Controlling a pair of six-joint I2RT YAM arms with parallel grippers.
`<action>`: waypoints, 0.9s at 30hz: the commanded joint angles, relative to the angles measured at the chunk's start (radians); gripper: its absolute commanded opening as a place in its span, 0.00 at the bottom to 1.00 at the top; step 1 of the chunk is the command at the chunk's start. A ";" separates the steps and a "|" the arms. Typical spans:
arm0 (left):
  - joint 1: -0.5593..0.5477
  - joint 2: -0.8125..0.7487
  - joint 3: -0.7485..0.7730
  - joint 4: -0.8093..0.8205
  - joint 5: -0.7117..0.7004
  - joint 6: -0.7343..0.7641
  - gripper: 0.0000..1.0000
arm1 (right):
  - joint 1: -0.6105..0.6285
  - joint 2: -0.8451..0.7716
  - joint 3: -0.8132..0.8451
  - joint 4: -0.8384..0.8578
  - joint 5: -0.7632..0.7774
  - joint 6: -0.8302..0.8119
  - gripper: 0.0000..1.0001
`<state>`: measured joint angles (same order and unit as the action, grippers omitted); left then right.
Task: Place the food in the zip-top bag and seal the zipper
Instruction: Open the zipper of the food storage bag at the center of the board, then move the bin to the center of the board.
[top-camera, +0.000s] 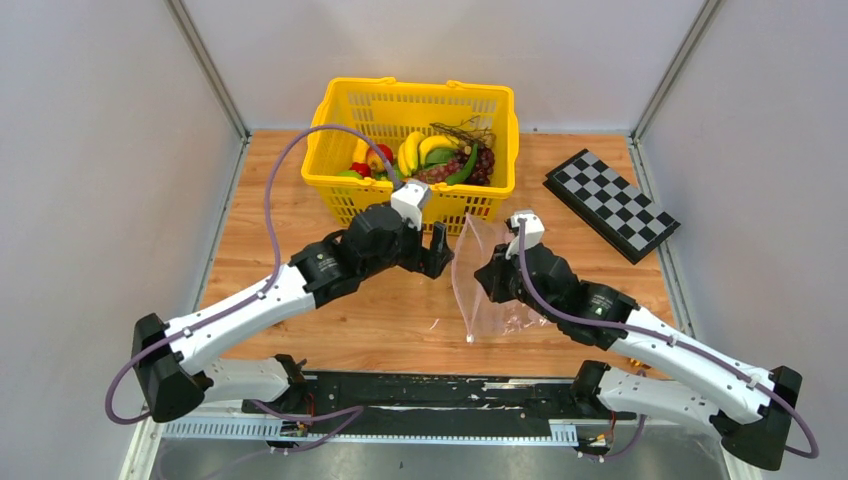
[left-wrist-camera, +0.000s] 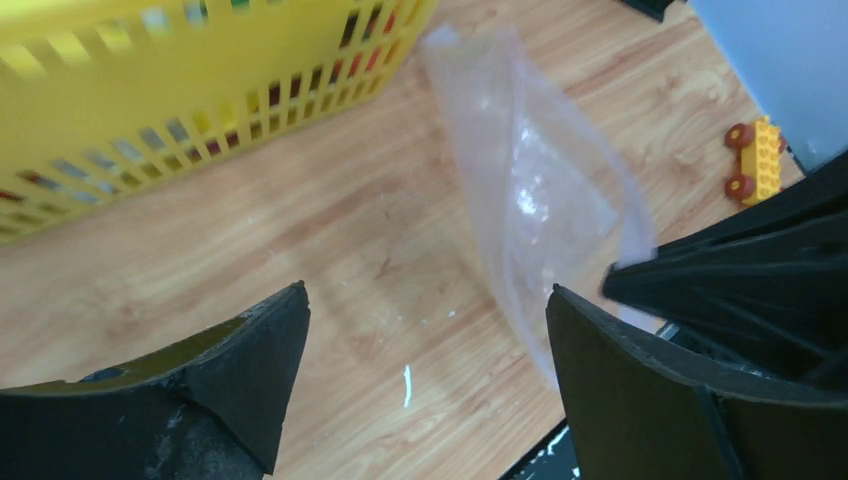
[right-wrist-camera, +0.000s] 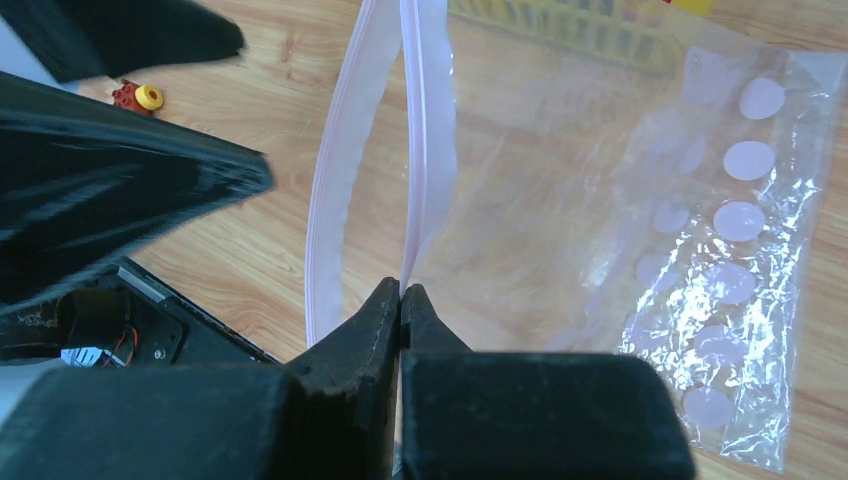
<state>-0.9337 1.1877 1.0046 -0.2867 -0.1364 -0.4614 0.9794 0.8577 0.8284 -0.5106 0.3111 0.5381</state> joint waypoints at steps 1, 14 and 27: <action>0.004 -0.037 0.203 -0.113 -0.042 0.195 0.99 | -0.007 0.015 -0.005 0.071 -0.004 0.041 0.00; 0.394 0.309 0.557 -0.067 0.073 0.270 1.00 | -0.008 -0.007 -0.033 0.075 -0.044 0.045 0.00; 0.458 0.487 0.503 -0.187 0.029 0.218 1.00 | -0.009 -0.135 -0.049 -0.005 0.007 0.052 0.00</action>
<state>-0.4808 1.7649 1.5703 -0.3962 -0.1223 -0.2581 0.9737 0.7689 0.7837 -0.4911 0.2813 0.5755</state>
